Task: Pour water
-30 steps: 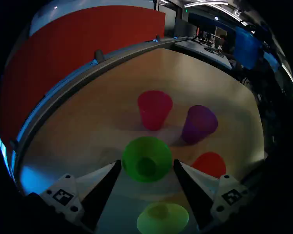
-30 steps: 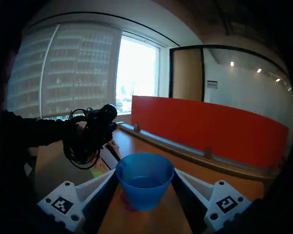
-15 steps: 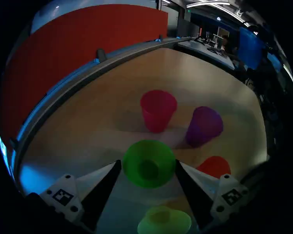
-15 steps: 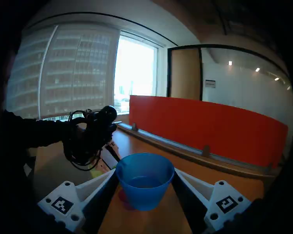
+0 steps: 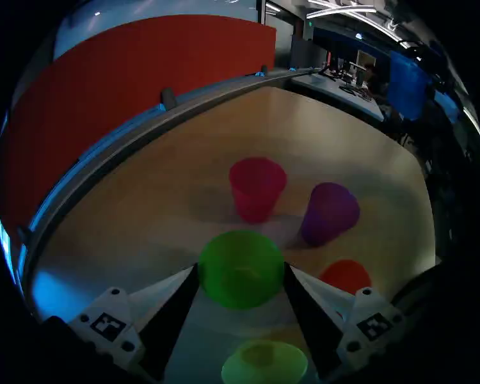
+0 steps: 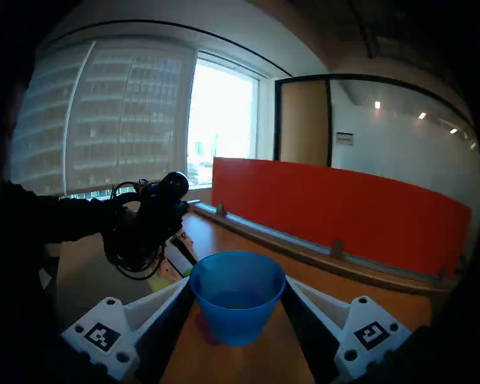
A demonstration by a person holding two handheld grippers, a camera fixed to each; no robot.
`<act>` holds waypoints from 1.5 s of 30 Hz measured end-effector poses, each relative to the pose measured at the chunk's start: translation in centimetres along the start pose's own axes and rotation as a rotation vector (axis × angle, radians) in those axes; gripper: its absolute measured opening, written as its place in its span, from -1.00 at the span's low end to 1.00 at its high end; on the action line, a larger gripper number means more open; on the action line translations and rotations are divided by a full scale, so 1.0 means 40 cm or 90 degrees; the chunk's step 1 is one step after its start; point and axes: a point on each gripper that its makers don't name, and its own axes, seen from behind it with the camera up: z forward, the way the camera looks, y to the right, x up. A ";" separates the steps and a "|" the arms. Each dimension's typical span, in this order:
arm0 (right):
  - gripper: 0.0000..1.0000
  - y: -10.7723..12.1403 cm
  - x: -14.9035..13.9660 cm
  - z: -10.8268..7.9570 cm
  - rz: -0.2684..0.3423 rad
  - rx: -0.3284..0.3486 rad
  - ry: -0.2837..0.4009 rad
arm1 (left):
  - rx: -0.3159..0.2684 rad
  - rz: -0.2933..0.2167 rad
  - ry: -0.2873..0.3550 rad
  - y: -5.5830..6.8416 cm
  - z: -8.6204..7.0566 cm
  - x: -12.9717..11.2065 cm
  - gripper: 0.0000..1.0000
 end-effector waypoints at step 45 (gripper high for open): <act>0.82 -0.099 0.074 0.005 -0.006 0.009 0.011 | 0.090 0.012 0.383 0.064 -0.462 0.224 0.80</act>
